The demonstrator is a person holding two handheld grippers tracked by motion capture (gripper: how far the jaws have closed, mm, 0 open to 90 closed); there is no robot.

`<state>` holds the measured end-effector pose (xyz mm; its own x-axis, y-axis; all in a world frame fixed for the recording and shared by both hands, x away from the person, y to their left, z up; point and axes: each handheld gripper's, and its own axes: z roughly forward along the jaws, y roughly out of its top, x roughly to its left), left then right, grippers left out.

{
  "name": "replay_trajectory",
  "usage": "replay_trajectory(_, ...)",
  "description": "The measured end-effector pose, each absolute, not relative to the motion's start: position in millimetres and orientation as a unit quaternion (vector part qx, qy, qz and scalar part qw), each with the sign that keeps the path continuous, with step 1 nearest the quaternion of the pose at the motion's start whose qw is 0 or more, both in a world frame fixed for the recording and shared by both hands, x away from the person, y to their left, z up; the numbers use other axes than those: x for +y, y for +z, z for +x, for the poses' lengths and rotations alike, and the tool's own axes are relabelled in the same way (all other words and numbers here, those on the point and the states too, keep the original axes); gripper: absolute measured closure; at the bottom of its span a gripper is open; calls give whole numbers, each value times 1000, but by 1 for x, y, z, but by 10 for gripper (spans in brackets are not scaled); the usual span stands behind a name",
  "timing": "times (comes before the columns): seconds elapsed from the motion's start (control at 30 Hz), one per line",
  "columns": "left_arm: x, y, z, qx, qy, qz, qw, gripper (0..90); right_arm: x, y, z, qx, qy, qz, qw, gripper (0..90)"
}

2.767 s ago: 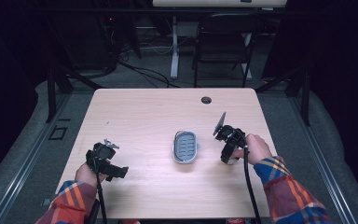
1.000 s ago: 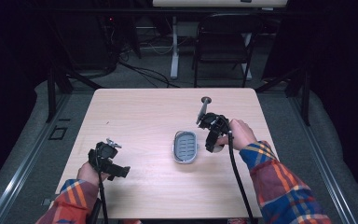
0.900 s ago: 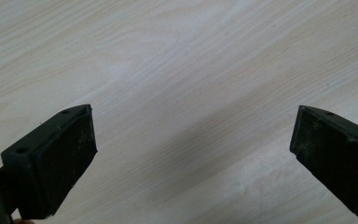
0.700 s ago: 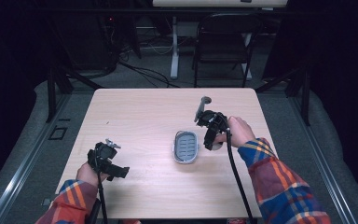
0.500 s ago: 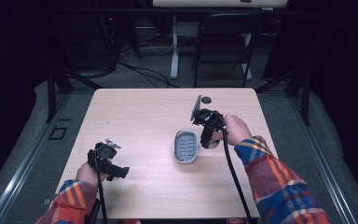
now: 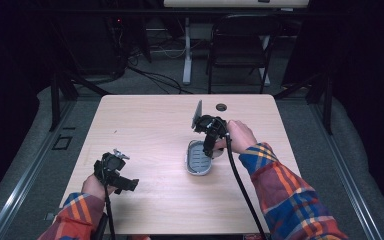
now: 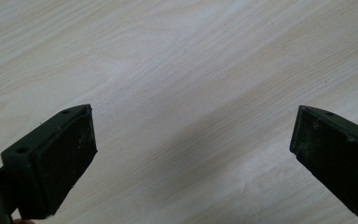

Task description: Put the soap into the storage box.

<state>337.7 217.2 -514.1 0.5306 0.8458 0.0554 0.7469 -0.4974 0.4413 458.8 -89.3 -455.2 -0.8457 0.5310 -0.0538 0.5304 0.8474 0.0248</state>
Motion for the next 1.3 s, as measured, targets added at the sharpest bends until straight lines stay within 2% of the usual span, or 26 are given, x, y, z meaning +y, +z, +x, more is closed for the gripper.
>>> replay_trajectory(0.8, 217, -515, 338, 466, 132, 856, 183, 4, -55, -476, 463, 966, 21, 256, 11, 241)
replay_trajectory(1.3, 217, -515, 338, 466, 131, 856, 181, 4, -51, -491, 461, 971, 14, 240, 10, 241)
